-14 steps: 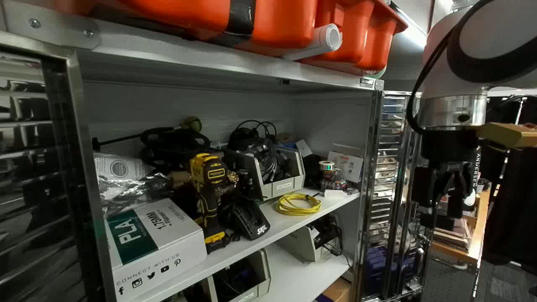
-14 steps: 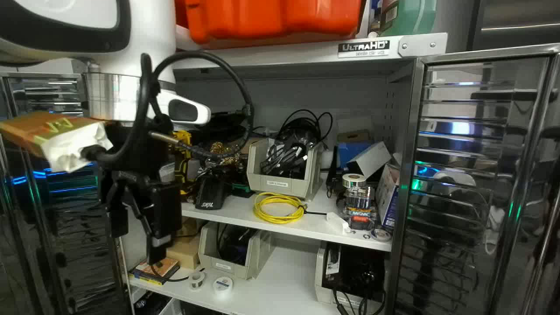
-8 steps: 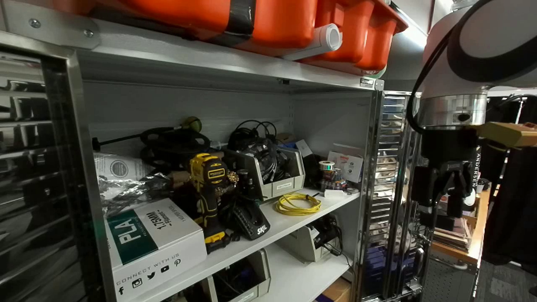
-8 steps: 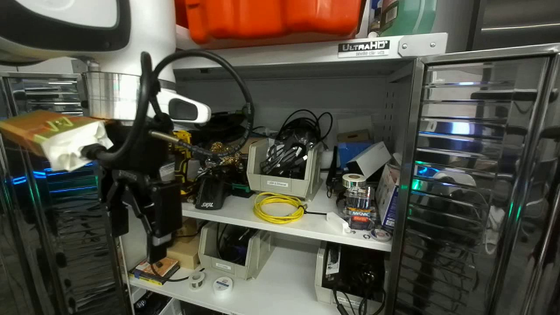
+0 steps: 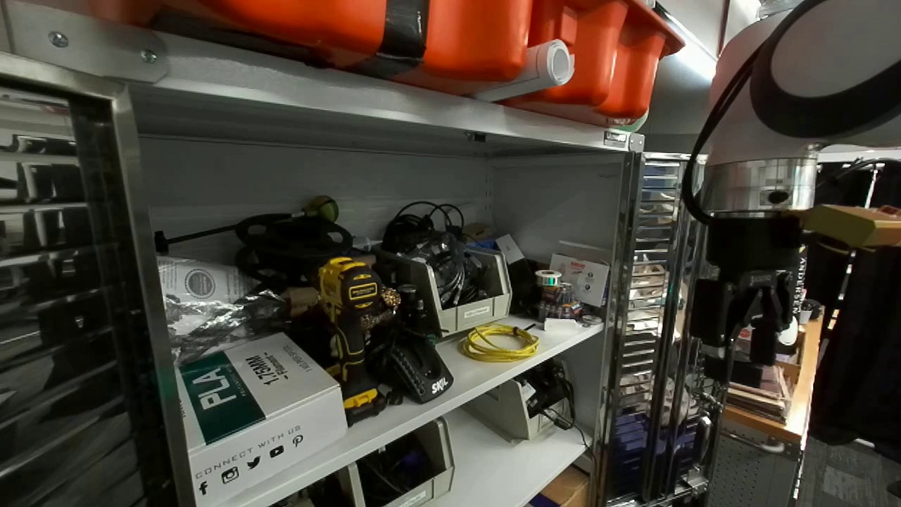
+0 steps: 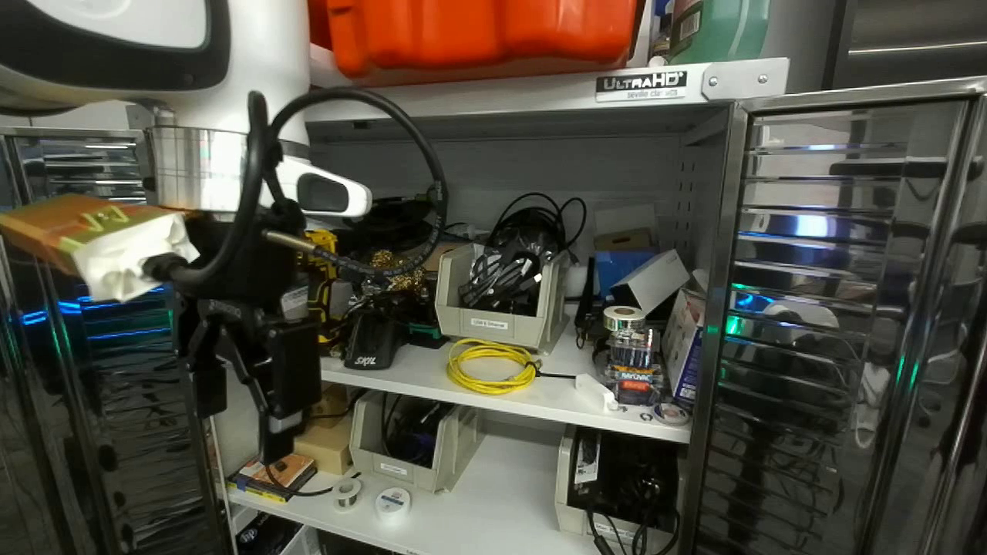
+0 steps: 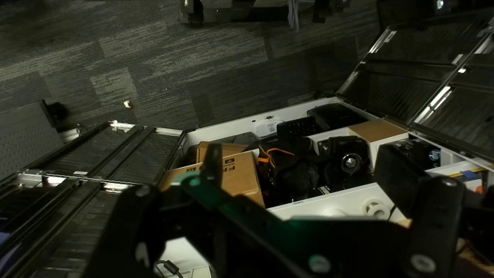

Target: Pick up the yellow cable and put it in the tool box

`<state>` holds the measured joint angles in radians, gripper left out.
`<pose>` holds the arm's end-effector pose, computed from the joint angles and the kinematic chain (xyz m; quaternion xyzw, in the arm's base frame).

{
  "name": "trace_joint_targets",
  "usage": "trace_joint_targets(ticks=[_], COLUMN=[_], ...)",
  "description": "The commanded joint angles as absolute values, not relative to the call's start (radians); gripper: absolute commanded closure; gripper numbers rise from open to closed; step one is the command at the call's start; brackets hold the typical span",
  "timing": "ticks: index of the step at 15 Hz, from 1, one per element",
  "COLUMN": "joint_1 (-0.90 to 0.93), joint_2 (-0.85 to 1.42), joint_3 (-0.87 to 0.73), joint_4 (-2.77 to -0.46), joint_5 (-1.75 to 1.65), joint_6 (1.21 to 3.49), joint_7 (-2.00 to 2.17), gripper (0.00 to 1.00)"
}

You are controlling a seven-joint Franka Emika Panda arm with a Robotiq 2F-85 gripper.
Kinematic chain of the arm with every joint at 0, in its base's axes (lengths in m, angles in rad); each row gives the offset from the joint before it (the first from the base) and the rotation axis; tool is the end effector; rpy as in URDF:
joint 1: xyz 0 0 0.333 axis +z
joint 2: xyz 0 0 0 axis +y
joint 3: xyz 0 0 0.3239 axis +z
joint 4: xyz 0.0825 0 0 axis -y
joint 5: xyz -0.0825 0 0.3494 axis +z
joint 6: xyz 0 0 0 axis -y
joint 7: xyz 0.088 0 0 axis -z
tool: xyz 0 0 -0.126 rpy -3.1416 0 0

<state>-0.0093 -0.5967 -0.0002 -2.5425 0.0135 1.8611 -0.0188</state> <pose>0.3186 -0.0017 0.4631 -0.9991 -0.0025 0.0422 0.0070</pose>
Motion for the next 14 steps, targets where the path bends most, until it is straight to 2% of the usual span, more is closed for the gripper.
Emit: trace_joint_targets(ticks=[1, 6, 14], joint_1=[-0.006, -0.025, -0.066], joint_2=[-0.596, -0.503, -0.205], joint_3=[-0.003, -0.016, -0.049], joint_4=[-2.541, -2.529, -2.456], joint_5=[0.012, -0.021, -0.053], joint_6=[1.859, 1.949, 2.211], joint_7=[-0.017, -0.027, 0.005], gripper=[0.00, 0.00, 0.00])
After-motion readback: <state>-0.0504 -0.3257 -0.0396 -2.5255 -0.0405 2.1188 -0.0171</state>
